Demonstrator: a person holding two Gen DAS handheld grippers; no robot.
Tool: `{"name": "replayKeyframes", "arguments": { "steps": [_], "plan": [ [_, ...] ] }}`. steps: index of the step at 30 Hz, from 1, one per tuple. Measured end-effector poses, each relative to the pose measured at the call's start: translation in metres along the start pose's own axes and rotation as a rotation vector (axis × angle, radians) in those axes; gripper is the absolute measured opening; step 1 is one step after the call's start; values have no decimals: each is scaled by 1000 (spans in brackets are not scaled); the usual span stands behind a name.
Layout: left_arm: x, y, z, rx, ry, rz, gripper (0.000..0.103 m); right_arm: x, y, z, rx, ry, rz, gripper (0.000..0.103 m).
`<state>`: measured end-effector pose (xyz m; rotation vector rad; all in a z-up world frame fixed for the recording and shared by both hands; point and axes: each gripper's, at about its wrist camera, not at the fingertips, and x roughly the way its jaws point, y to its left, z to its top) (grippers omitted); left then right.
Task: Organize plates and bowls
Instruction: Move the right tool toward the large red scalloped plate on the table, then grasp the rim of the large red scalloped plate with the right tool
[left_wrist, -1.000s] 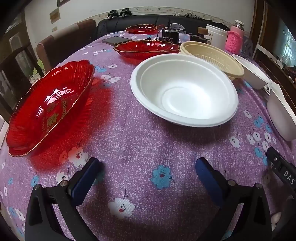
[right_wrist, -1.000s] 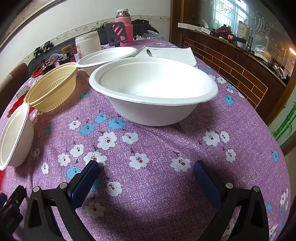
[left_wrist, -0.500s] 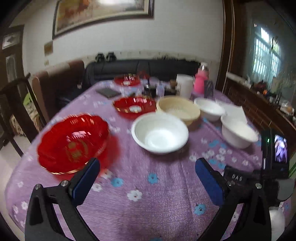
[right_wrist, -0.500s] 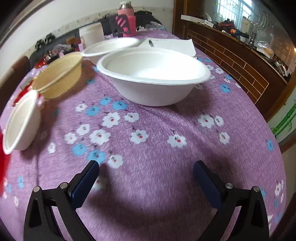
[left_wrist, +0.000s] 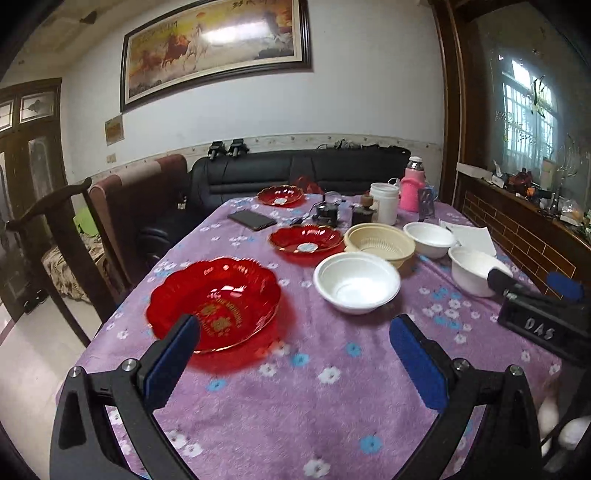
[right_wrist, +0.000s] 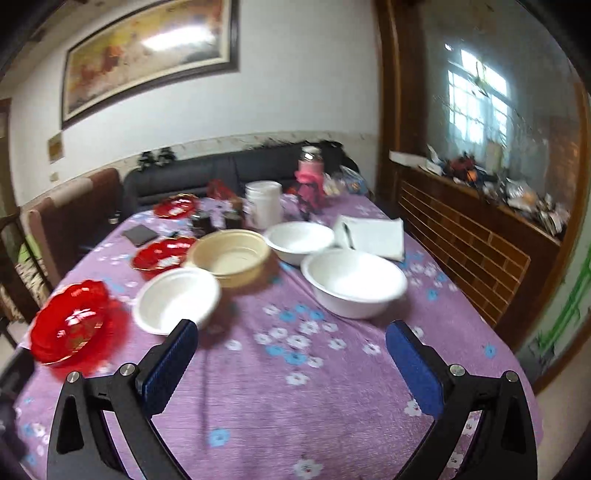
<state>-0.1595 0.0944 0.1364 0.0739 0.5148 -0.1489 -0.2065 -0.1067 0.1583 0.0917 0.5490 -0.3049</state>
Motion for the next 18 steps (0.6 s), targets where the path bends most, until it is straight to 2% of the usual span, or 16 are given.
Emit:
{"name": "replayKeyframes", "arguments": {
  "steps": [4, 10, 18],
  "plan": [
    [-6, 19, -5, -33, 4, 41, 103, -8, 25, -2, -44, 13, 56, 102],
    [-1, 58, -7, -99, 25, 82, 103, 3, 68, -9, -74, 82, 205, 102],
    [27, 135, -12, -190, 90, 179, 103, 27, 141, -19, -139, 180, 380, 103]
  ]
}}
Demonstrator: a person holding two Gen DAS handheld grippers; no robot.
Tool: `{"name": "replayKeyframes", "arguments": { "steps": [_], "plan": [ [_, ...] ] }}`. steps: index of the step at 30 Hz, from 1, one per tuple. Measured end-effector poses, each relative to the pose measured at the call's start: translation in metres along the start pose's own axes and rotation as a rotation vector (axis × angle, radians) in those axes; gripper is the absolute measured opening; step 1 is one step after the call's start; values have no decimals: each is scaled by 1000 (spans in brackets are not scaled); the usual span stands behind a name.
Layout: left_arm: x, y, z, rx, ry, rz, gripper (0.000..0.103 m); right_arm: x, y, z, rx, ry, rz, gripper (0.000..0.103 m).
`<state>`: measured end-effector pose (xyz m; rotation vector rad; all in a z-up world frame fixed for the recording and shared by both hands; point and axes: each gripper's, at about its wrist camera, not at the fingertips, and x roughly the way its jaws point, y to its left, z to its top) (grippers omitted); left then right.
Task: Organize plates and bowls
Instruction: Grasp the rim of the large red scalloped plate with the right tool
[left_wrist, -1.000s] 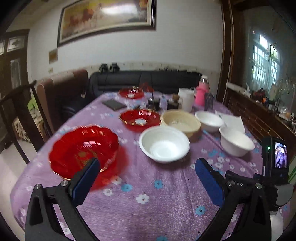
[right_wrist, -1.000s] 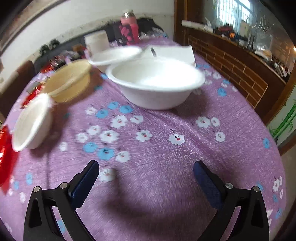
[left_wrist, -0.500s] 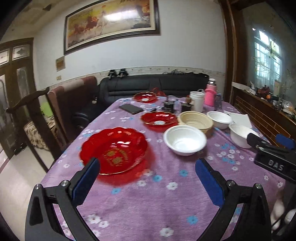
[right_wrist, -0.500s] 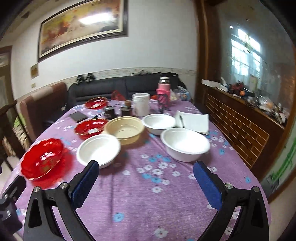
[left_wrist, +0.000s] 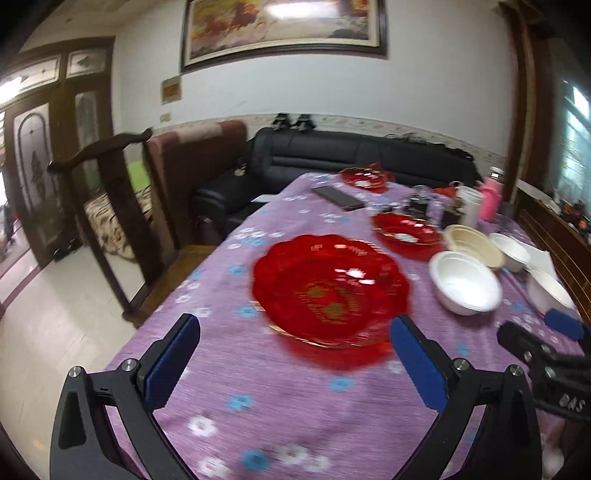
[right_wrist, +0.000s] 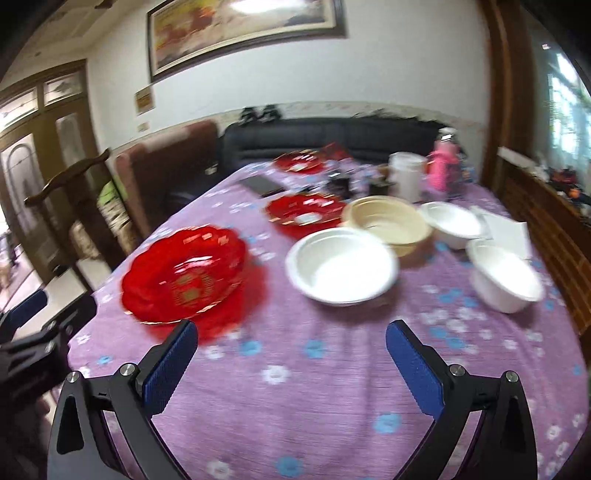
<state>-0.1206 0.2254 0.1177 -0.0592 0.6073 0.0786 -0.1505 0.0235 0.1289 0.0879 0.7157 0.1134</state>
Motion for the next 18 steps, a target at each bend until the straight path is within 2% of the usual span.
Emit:
{"name": "replayKeyframes", "arguments": {
  "steps": [5, 8, 14, 18],
  "plan": [
    [30, 53, 19, -106, 60, -6, 103, 36, 23, 11, 19, 69, 114, 103],
    [55, 75, 37, -130, 103, -41, 103, 58, 32, 17, 39, 97, 139, 103],
    [112, 70, 53, -105, 172, -46, 103, 107, 34, 29, 149, 191, 190, 97],
    [152, 64, 55, -122, 257, -86, 103, 136, 28, 35, 202, 236, 172, 85]
  ]
}}
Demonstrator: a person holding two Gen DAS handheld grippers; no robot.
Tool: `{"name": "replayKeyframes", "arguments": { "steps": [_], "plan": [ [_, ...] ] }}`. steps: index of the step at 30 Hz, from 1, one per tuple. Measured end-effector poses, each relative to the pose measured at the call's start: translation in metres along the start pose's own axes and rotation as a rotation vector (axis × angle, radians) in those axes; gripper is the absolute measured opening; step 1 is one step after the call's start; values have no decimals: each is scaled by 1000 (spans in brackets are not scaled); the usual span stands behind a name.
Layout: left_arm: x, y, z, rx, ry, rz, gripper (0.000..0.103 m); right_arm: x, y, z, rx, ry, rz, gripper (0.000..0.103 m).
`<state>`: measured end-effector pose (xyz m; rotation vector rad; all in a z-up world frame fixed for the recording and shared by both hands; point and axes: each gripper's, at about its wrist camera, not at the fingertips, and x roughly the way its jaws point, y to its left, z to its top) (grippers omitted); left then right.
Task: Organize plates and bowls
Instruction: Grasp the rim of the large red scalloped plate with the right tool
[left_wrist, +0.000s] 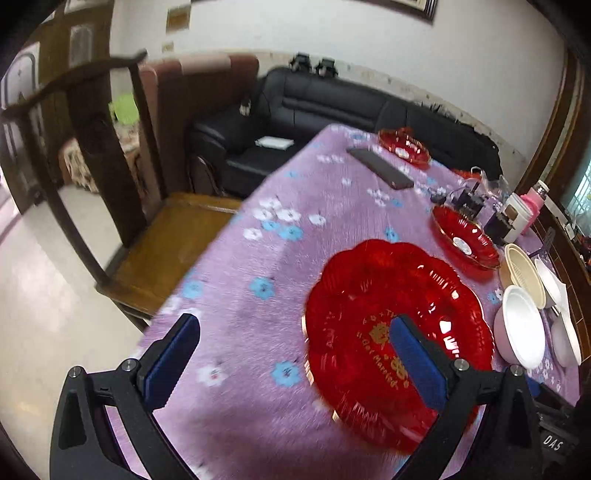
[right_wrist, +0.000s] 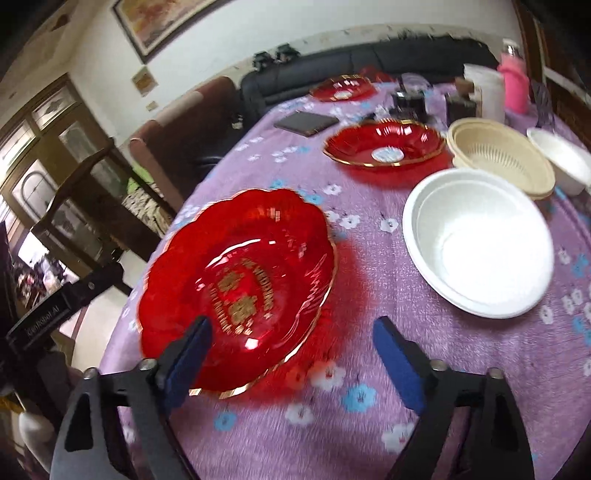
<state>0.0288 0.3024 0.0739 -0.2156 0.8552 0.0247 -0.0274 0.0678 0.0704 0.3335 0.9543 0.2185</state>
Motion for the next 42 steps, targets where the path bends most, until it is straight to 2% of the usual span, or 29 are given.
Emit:
{"name": "replayKeyframes", "arguments": {
  "steps": [4, 7, 12, 16, 18, 20, 23, 26, 29, 31, 33, 34, 38, 42],
  "plan": [
    [27, -4, 9, -18, 48, -2, 103, 16, -1, 10, 8, 15, -29, 83],
    [42, -11, 10, 1, 57, 36, 103, 25, 3, 17, -11, 10, -63, 81],
    [54, -23, 8, 45, 68, 59, 102, 34, 7, 23, -31, 14, -84, 77],
    [59, -28, 7, 65, 79, 48, 94, 40, 8, 25, -40, 17, -85, 77],
    [64, -30, 6, 71, 93, 50, 87, 42, 9, 24, -45, 18, -86, 76],
    [67, -31, 5, 78, 105, 53, 75, 43, 8, 23, -48, 18, -88, 76],
    [72, -28, 5, 60, 126, 47, 67, 45, 9, 23, -54, 19, -95, 76],
    [75, -24, 6, 38, 136, 44, 66, 49, 7, 23, -52, 32, -95, 74],
    [75, -24, 6, 29, 137, 40, 66, 54, 6, 22, -44, 54, -90, 58],
    [76, -25, 6, 34, 141, 40, 66, 58, 3, 21, -26, 70, -81, 39],
    [77, -27, 5, 48, 145, 44, 50, 58, 1, 21, -10, 68, -82, 32],
    [79, -28, 5, 56, 155, 49, 35, 58, 0, 21, -8, 67, -80, 26],
    [76, -19, 6, 5, 161, 18, 29, 51, -2, 22, -1, 67, -60, 21],
    [59, -9, 7, -30, 132, 6, 27, 44, 5, 19, -17, 59, -38, 18]
  ]
}}
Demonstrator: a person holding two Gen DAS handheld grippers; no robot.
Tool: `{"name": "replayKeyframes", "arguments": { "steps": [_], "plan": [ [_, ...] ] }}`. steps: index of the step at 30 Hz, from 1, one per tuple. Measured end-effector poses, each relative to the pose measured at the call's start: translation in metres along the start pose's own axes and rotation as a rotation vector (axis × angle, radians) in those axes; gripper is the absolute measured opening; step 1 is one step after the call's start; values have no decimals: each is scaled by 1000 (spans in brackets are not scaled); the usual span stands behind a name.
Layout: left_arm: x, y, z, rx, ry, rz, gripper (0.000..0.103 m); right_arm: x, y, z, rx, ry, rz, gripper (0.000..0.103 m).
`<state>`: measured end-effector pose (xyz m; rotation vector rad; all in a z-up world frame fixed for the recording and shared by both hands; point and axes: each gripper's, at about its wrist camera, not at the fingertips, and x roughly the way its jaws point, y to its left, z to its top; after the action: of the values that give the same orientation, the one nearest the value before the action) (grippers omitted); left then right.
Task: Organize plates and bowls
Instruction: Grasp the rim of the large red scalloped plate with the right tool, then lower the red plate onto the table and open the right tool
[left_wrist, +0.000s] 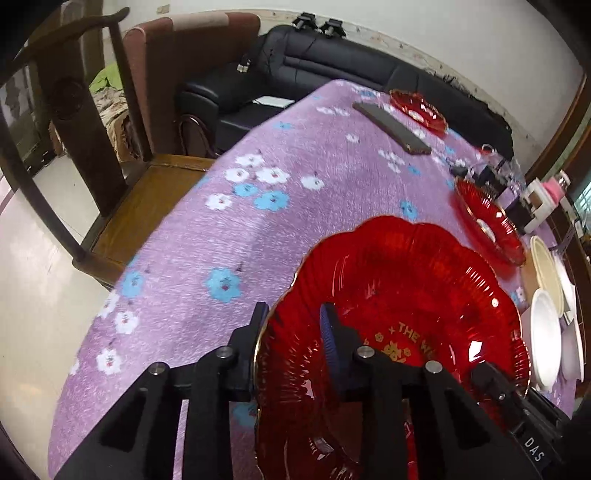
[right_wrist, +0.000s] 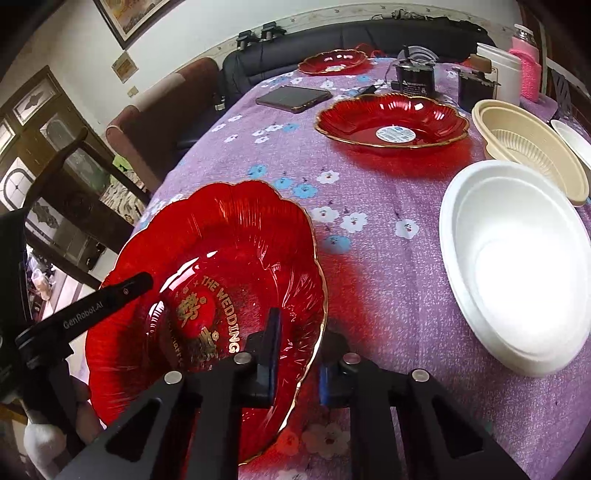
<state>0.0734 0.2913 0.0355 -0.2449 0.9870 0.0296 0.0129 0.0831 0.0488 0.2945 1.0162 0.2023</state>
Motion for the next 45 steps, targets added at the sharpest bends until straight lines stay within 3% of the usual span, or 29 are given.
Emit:
{"name": "replayKeyframes", "arguments": {
  "steps": [14, 27, 31, 34, 37, 40, 45],
  "plan": [
    [-34, 26, -47, -54, -18, 11, 27, -23, 22, -42, -81, -6, 21, 17],
    [-28, 19, -53, -37, 9, 37, 30, -14, 10, -50, -62, 18, -2, 18],
    [-42, 24, -55, -67, 4, 20, 53, -25, 11, -52, -81, -14, -19, 20],
    [-62, 22, -60, -60, -37, 43, 57, -37, 11, -54, -104, -46, -32, 24],
    [-84, 17, -69, -54, -87, 61, 71, -53, 9, -59, -128, -88, -39, 35],
    [-103, 8, -79, -29, -136, 89, 72, -71, 5, -68, -146, -140, -55, 44],
    [-124, -12, -96, 36, -178, 117, 72, -101, -6, -84, -145, -209, -68, 49]
  ]
}}
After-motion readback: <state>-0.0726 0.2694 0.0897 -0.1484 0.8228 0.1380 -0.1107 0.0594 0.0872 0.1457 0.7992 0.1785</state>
